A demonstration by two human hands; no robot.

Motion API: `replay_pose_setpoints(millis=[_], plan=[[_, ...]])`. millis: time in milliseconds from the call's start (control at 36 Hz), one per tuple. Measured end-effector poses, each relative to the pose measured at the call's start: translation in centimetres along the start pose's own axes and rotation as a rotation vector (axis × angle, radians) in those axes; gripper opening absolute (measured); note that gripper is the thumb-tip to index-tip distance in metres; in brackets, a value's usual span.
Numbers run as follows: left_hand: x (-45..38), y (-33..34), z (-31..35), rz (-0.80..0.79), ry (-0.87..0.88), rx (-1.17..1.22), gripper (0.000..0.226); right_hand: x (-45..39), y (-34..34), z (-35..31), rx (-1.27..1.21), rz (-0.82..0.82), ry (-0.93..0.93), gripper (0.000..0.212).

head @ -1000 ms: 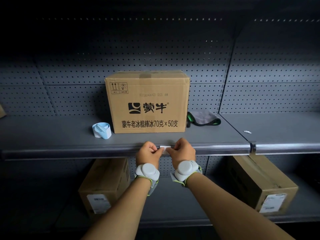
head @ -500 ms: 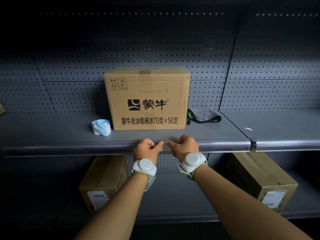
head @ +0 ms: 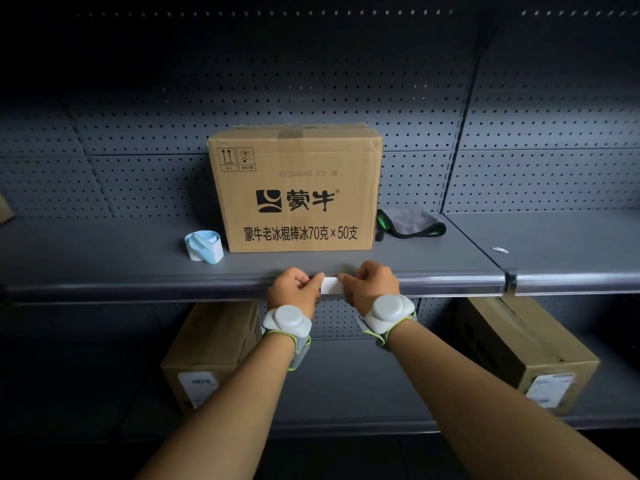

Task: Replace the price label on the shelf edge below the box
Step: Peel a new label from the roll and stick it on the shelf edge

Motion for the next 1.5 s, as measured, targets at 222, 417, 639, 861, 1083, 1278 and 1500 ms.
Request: replay_pose_setpoints(millis=[222, 417, 639, 861, 1083, 1278, 1500], plan=[[0.5, -0.1, 0.9, 0.004, 0.099, -0.153, 0.039, 0.3, 0.3, -0.2, 0.137, -0.058, -0.116, 0.043], [-0.6, 0.2, 0.7, -0.031, 0.115, -0.235, 0.034, -0.3, 0.6, 0.0, 0.257, -0.062, -0.162, 0.04], [-0.3, -0.5, 0.5, -0.025, 0.235, -0.251, 0.039, -0.6, 0.6, 0.6, 0.302, -0.103, -0.197, 0.028], [-0.3, -0.2, 0.8, -0.015, 0.244, -0.335, 0.046, -0.8, 0.7, 0.2, 0.363, -0.116, -0.223, 0.047], [-0.4, -0.5, 0.6, -0.078, 0.289, -0.315, 0.038, -0.6, 0.4, 0.7, 0.347, -0.152, -0.261, 0.032], [-0.9, -0.8, 0.8, -0.054, 0.134, -0.243, 0.05, -0.9, -0.1, 0.2, 0.178, -0.105, -0.112, 0.047], [-1.3, -0.5, 0.8, -0.069, 0.082, -0.242, 0.056, -1.3, 0.4, 0.1, 0.241, -0.108, -0.112, 0.042]])
Point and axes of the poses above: each hand's wrist, its own x-axis away from the middle knuckle, its own y-axis out of the palm, z = x × y, the point moved 7 cm from there along -x, towards the middle knuckle, and after that the axes turned 11 degrees about -y, right-handed, at the moved point
